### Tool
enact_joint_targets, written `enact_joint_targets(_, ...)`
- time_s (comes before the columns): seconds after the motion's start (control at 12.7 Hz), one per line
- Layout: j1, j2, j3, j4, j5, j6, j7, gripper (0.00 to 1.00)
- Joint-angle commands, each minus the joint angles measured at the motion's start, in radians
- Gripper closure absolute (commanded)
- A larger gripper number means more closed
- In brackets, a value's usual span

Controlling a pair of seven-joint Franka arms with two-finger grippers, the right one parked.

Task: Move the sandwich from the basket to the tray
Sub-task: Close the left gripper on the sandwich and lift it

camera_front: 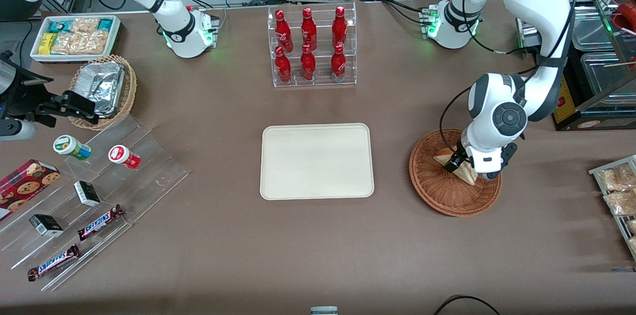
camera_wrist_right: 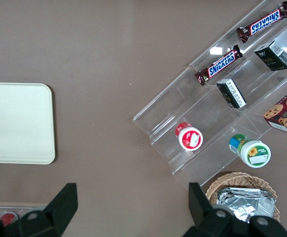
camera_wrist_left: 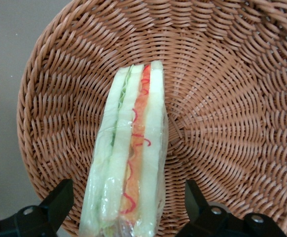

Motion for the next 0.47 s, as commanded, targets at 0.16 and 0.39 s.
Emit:
enact_joint_targets(0.16,-0.015,-0.037,0.012,-0.023,0.021,0.014,-0.053,1.0)
enact_joint_targets(0.39,-0.011,-0.052,0.013,0.005,0.021,-0.015,-0.037,1.0)
